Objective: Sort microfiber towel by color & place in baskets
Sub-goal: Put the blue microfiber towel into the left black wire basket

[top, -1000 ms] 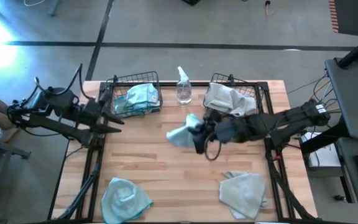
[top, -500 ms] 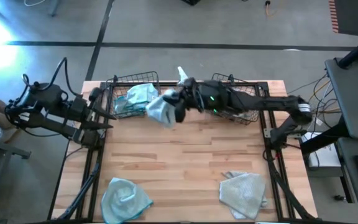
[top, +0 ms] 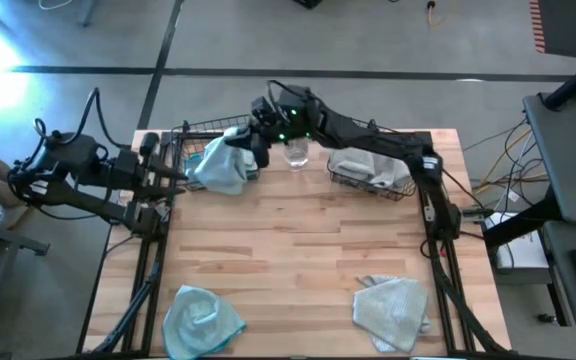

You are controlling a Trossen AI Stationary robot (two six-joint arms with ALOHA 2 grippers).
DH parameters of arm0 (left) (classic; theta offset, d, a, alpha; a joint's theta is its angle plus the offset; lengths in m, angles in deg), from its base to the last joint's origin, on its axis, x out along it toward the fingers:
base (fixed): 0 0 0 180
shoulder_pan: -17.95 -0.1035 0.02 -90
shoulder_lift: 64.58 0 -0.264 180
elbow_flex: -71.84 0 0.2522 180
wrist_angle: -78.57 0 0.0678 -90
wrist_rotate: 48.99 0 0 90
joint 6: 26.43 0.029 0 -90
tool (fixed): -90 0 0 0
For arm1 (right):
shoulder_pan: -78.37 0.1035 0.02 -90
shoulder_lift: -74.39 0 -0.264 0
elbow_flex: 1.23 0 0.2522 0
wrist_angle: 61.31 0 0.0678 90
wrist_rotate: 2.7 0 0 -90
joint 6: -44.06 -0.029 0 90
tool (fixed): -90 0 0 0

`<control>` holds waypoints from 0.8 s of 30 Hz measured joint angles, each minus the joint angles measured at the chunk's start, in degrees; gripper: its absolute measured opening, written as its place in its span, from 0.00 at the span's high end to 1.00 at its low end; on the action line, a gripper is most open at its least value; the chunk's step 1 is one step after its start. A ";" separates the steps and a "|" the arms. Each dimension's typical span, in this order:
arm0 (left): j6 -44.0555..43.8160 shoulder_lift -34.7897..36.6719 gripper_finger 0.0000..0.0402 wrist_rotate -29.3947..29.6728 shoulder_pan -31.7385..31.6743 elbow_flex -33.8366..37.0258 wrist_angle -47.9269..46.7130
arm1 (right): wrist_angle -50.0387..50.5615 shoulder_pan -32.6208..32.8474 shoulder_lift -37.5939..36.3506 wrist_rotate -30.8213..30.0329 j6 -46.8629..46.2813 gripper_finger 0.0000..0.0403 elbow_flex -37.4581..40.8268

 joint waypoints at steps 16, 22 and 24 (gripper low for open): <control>2.23 2.11 0.72 3.45 -0.04 0.00 0.00 | 7.93 -4.59 6.74 -4.15 10.26 0.97 -11.08; 2.93 3.44 0.72 3.54 -0.04 0.00 0.00 | 7.38 -4.53 7.67 -10.73 14.61 0.97 -11.06; 3.33 3.95 0.72 3.56 -0.04 0.00 0.00 | 7.33 -4.52 8.10 -12.66 15.62 0.97 -11.06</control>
